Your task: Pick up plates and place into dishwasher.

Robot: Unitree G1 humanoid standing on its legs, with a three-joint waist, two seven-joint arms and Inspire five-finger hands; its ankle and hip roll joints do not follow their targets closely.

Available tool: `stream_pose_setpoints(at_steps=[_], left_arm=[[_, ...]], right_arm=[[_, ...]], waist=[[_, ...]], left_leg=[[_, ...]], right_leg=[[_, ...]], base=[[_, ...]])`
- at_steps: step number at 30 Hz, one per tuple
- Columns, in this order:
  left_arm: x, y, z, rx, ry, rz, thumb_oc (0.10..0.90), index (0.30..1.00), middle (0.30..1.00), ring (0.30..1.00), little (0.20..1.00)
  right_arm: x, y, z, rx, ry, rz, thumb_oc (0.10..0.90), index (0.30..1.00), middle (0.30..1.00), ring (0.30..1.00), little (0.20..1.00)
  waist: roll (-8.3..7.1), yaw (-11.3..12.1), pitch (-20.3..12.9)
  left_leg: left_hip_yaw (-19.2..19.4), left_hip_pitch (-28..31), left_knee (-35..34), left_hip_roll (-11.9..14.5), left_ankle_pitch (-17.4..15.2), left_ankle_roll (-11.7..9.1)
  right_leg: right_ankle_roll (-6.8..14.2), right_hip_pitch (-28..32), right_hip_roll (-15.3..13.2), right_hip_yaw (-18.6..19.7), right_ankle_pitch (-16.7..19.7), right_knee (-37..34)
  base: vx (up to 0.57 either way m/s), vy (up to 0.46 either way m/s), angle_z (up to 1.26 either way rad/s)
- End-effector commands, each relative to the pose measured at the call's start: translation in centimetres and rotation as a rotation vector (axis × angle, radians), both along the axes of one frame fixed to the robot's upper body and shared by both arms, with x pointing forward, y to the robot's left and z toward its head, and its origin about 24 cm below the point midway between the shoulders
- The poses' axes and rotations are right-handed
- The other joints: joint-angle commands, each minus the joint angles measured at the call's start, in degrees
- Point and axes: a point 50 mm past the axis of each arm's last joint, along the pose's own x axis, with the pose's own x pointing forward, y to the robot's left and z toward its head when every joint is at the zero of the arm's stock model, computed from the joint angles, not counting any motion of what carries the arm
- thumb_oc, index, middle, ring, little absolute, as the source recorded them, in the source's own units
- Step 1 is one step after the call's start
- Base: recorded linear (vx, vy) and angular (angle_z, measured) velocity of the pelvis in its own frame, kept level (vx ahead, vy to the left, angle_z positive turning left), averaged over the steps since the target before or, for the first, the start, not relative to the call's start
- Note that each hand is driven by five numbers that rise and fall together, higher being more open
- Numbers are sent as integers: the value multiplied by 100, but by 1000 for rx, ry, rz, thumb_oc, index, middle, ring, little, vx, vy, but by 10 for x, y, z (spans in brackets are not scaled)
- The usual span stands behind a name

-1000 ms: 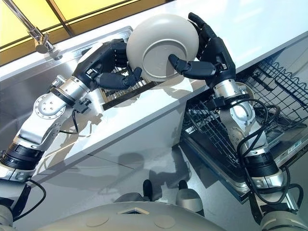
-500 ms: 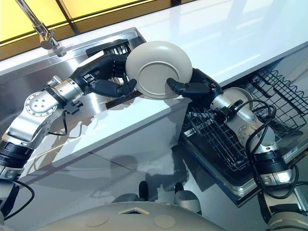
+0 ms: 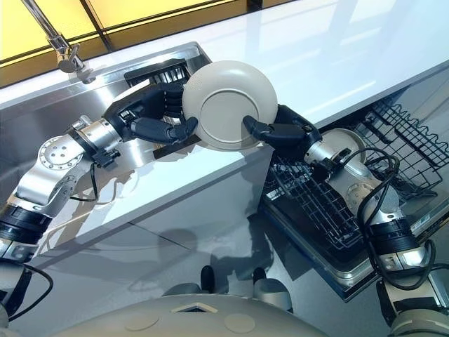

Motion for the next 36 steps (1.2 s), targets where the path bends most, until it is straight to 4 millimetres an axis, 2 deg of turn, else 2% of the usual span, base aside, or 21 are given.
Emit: stream_pose_setpoints(at_steps=[1,4,8,9,10,12,14,16,18,19,23,26,28,29,30,31,32,34,35,36], left_arm=[[19,-18,-2,10,-46,16,800,900,900,900,900],[22,-10,-6,-30,-39,96,800,900,900,900,900],[25,10,-6,-59,-84,252,800,900,900,900,900],[24,18,-5,-53,-110,314,800,900,900,900,900],[24,21,-5,-54,-117,336,800,900,900,900,900],[21,32,-5,-59,-139,415,800,900,900,900,900],[18,41,-4,-66,-151,471,800,900,900,900,900],[11,53,0,-72,-168,542,800,900,900,900,900],[8,57,1,-80,-178,570,800,900,900,900,900],[5,64,3,-88,-190,613,800,900,900,900,900],[1,79,8,-116,-217,695,800,900,900,900,900],[-5,97,12,-144,-256,799,800,900,900,900,900],[-7,102,14,-157,-274,834,800,900,900,900,900],[-10,108,16,-174,-302,880,800,900,900,900,900],[-10,110,17,-175,-310,890,800,900,900,900,900],[-14,114,19,-174,-338,923,800,900,900,900,900],[-16,117,20,-172,-356,945,800,900,900,900,900],[-18,117,22,-171,-371,960,800,900,900,900,900],[-21,119,23,-173,-384,973,800,900,900,900,900],[-22,119,24,-171,-389,978,800,900,900,900,900]], right_arm=[[-33,82,113,609,-485,469,100,300,300,300,200],[-28,72,120,629,-530,340,100,300,300,300,200],[-20,37,134,579,-699,9,100,300,300,300,200],[-19,19,141,546,-778,-148,100,300,300,300,200],[-19,12,143,539,-793,-205,100,300,300,300,200],[-23,-15,151,364,-928,-538,100,300,300,300,200],[-24,-39,151,197,-961,-746,100,300,300,300,200],[-31,-73,139,9,-965,-943,100,300,300,300,200],[-35,-84,131,-62,-951,-996,100,300,300,300,200],[-41,-97,121,-146,-918,-1072,100,300,300,300,200],[-47,-113,102,-336,-874,-1185,100,300,300,300,200],[-51,-133,90,-641,-847,-1373,100,300,300,300,200],[-54,-139,85,-746,-832,-1423,100,300,300,300,200],[-58,-150,77,-925,-805,-1486,100,300,300,300,200],[-59,-152,75,-967,-792,-1499,100,300,300,300,200],[-63,-161,65,-1058,-732,-1523,100,300,300,300,200],[-66,-166,55,-1078,-667,-1514,100,300,300,300,200],[-69,-168,41,-1080,-604,-1485,100,300,300,300,200],[-72,-167,24,-1099,-535,-1438,100,300,300,300,200],[-73,-165,18,-1092,-513,-1416,100,300,300,300,200]], waist=[[24,25,-514],[33,16,-525],[45,-15,-540],[45,-27,-540],[50,-33,-544],[75,-51,-547],[101,-77,-529],[117,-123,-507],[123,-154,-491],[121,-189,-451],[133,-245,-386],[148,-295,-336],[160,-317,-315],[169,-350,-292],[172,-359,-288],[175,-394,-267],[180,-423,-247],[185,-458,-221],[191,-494,-190],[195,-513,-178]], left_leg=[[205,138,35,-168,-602,159],[220,144,41,-166,-609,156],[240,146,43,-153,-610,146],[261,106,55,-148,-570,141],[264,101,55,-149,-570,141],[278,94,62,-144,-581,138],[289,110,61,-142,-584,133],[274,114,60,-142,-580,129],[274,113,60,-137,-573,132],[269,121,61,-136,-573,139],[262,173,50,-135,-620,145],[285,187,49,-132,-625,142],[295,186,49,-129,-623,136],[303,180,52,-129,-619,131],[307,179,51,-128,-618,129],[326,184,49,-119,-619,129],[342,185,49,-114,-618,129],[357,186,51,-111,-619,134],[375,191,55,-104,-613,140],[382,190,57,-103,-609,143]], right_leg=[[188,-223,84,-351,-32,211],[180,-220,90,-326,-37,210],[164,-228,107,-280,-50,217],[150,-278,109,-269,-13,235],[147,-286,111,-263,-12,233],[141,-299,112,-256,-20,235],[138,-296,118,-227,-24,235],[142,-297,127,-193,-35,235],[141,-306,131,-182,-42,244],[138,-302,135,-171,-50,246],[141,-259,144,-162,-110,242],[140,-263,157,-136,-126,256],[142,-272,161,-120,-133,266],[145,-284,166,-98,-142,282],[146,-287,168,-92,-145,287],[145,-297,177,-74,-154,301],[143,-308,180,-62,-159,318],[140,-326,188,-38,-172,346],[137,-347,193,-11,-182,381],[135,-357,194,-3,-188,398]], base=[[13,-5,-4],[5,-2,-1],[0,0,0],[0,0,0],[0,0,0],[13,-6,-3],[0,0,0],[0,0,0],[2,-5,-2],[0,0,0],[5,-10,-3],[-1,-5,-5],[-5,4,-7],[0,0,0],[0,0,0],[0,0,0],[0,0,0],[0,0,0],[0,0,0],[0,0,0]])
